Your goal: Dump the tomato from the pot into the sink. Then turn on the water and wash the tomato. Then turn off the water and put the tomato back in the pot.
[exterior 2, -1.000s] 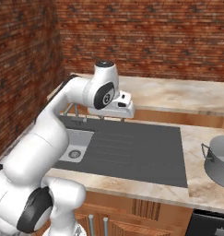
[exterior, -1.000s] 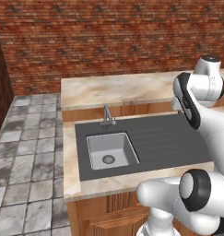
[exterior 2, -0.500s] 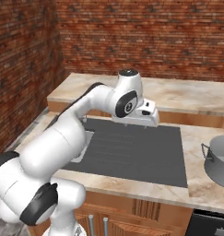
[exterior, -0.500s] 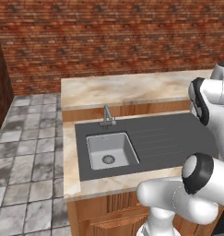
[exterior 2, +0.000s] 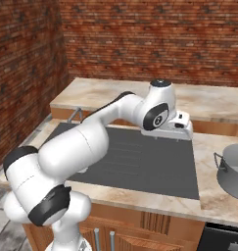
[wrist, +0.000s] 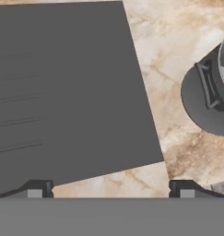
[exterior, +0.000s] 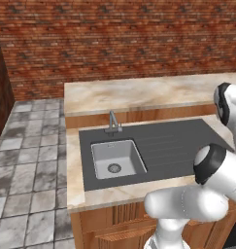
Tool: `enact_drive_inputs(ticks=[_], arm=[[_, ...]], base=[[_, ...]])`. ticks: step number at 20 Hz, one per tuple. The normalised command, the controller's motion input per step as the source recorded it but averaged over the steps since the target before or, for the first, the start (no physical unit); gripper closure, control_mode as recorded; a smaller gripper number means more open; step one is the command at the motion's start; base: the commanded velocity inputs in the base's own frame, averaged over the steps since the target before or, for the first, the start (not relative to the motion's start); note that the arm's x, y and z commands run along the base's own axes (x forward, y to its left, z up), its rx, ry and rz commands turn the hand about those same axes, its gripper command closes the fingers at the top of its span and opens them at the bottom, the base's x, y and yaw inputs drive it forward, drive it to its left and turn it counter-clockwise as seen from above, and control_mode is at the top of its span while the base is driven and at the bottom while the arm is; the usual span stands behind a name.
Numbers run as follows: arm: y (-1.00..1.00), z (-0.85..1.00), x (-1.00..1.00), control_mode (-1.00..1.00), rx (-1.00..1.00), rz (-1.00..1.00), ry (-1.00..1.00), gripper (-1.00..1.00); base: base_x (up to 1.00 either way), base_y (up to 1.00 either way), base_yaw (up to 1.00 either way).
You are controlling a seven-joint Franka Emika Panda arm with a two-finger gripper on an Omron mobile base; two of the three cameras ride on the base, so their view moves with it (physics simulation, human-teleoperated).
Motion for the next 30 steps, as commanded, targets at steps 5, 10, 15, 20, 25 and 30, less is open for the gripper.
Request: enact_drive_inputs(ticks=[5,10,15,20,25,30], arm=[[-0.73,0.0,-0.03,-1.0,0.0,0.0,0.0,-1.0],[-0.54,-0.02,-0.02,-1.0,0.0,0.0,0.0,-1.0],[-0.48,-0.05,0.0,-1.0,0.0,0.0,0.0,-1.0],[-0.4,-0.12,0.0,-1.0,0.0,0.01,0.0,-1.0],[-0.27,-0.22,0.0,-1.0,0.0,0.03,0.0,-1.0],[-0.19,-0.22,0.0,-1.0,-0.01,0.05,-0.01,-1.0]], base=[[0.0,0.0,0.0],[0.0,0.0,0.0],[0.0,0.0,0.0],[0.0,0.0,0.0],[0.0,0.0,0.0],[0.0,0.0,0.0]])
